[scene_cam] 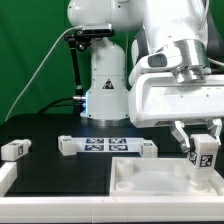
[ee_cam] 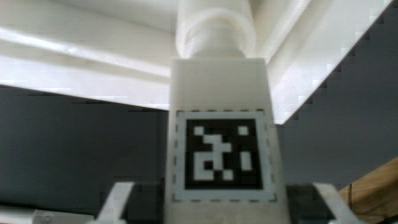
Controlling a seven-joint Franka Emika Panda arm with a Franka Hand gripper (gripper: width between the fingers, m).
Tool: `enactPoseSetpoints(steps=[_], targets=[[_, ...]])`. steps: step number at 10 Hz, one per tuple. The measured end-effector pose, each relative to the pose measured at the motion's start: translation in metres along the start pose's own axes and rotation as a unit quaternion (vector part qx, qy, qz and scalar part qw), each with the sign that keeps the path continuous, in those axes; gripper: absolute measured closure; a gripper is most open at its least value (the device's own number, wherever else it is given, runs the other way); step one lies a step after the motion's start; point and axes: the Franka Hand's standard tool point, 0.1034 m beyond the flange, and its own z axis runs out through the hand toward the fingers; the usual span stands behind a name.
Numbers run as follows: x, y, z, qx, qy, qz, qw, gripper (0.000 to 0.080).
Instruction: Assemble one leg
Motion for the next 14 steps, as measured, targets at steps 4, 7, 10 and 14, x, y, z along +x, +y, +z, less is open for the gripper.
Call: enactPoseSetpoints(steps=[4,7,10,14], targets=[[-0.0054,0.0005,0.0052,0.001,0.008,0.007,1.0,0.0508],[-0.0079,0.0004,0.0073,0.003,0.005,0.008,1.0,0.0508],[-0.0084,0.0004,0.0075,0.003,0.004,0.008,1.0,0.0292],[-0.0084,0.0004,0.0075,0.003,0.004,0.008,1.0,0.0152]])
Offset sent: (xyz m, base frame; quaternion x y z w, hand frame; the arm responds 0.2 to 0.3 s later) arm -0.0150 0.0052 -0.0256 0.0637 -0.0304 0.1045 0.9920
